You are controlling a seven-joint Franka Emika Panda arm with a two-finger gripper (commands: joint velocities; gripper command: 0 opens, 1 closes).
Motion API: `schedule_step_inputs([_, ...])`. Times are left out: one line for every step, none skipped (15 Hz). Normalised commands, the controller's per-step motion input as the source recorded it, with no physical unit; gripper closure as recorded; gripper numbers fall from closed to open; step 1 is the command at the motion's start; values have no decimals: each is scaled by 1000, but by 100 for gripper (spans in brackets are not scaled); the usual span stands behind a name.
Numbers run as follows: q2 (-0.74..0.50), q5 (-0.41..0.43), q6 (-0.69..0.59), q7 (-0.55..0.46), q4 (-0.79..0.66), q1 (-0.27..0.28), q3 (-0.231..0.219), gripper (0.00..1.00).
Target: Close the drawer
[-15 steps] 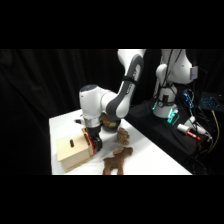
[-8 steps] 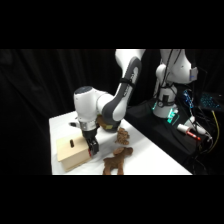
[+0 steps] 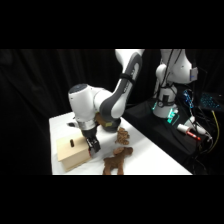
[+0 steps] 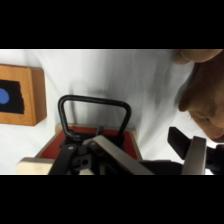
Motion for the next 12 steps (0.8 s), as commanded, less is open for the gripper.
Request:
schedule_step_inputs([-355,-144,-574,-12,5,54,-55,0])
schedule_step_inputs([-346,-138,-564,-10,19,51,-50,0])
schedule_step_inputs([-344,-123,-551,-3,39,43,-44,0])
schedule_step_inputs([-320,-110,-511,-11,54,35,-33,0])
schedule_step_inputs([-295,-98,-505,-23,77,27,-22,0])
schedule_step_inputs([-264,-83,-469,-24,93,19,-13,0])
schedule_step_inputs([-230,-80,-424,-9,101,17,-13,0])
schedule_step_inputs([-201,-45,-395,-49,109,-3,7,0])
schedule_step_inputs([-180,-44,-341,-49,102,-6,8,0])
schedule_step_inputs([-162,-26,-284,-68,91,-17,17,0])
schedule_step_inputs([-145,8,-232,-116,77,-36,33,0])
schedule_step_inputs([-142,33,-162,-153,45,-51,45,0])
